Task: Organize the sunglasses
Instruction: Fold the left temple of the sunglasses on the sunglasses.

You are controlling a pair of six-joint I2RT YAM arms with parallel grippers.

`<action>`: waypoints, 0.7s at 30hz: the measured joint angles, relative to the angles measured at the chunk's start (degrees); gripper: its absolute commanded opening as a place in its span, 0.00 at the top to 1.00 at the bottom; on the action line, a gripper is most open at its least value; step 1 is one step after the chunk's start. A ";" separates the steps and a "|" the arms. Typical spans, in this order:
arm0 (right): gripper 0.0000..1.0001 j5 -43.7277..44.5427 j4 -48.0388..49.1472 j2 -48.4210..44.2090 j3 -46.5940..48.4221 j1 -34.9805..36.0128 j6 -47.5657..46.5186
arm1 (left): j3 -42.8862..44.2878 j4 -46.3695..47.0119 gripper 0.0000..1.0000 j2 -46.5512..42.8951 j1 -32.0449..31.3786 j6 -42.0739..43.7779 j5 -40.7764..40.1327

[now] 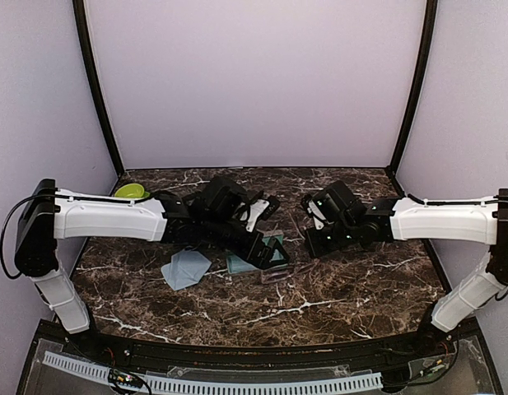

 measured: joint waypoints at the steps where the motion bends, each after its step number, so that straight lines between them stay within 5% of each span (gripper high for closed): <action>1: 1.00 0.00 0.00 0.00 0.00 0.00 0.00 | 0.00 -0.02 0.02 0.13 -0.02 -0.02 0.17; 21: 1.00 0.11 -0.13 0.00 0.00 0.00 0.24 | 6.29 -2.89 0.09 7.56 -2.40 3.26 5.33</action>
